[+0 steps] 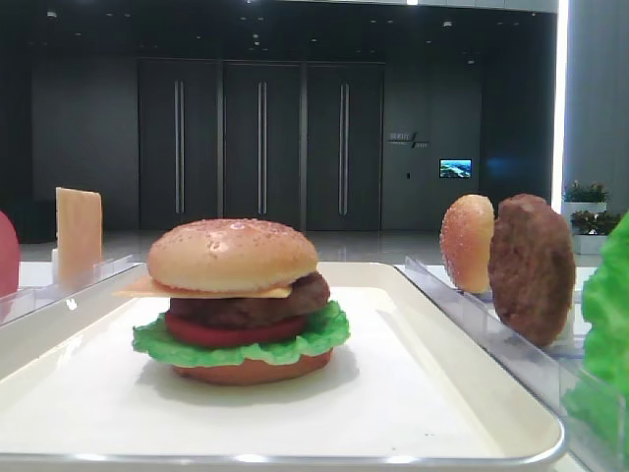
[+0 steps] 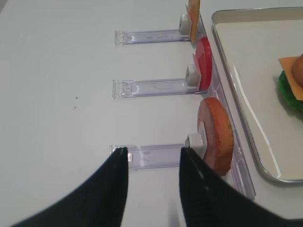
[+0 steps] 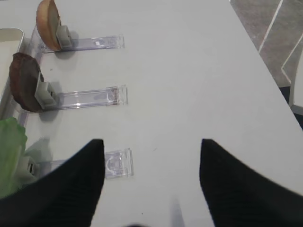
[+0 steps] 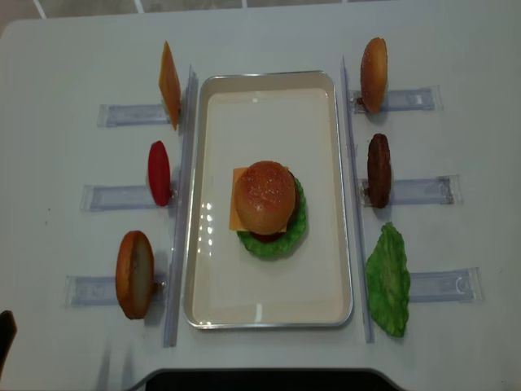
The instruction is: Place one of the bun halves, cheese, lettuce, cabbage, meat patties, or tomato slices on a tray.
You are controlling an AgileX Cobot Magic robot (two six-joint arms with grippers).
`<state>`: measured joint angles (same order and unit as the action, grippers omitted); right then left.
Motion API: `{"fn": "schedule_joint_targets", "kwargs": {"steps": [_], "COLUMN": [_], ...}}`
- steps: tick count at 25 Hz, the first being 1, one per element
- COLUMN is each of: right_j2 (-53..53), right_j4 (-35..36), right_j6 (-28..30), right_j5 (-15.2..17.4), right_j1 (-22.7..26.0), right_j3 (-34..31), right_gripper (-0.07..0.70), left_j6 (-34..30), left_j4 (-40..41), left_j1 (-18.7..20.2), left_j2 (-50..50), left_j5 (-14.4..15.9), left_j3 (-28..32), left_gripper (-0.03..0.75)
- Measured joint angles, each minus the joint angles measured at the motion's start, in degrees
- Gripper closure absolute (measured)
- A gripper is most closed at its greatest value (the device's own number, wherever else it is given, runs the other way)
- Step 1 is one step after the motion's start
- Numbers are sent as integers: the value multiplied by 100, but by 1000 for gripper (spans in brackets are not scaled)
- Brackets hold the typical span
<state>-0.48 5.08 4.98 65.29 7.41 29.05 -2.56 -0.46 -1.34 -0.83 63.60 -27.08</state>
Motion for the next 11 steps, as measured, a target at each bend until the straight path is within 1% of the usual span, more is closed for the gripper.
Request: {"fn": "schedule_joint_targets", "kwargs": {"steps": [11], "right_j2": [0], "right_j4": [0], "right_j6": [0], "right_j5": [0], "right_j1": [0], "right_j3": [0], "right_gripper": [213], "left_j6": [0], "left_j4": [0], "left_j1": [0], "left_j2": [0], "left_j5": [0], "left_j3": [0], "left_gripper": [433]}}
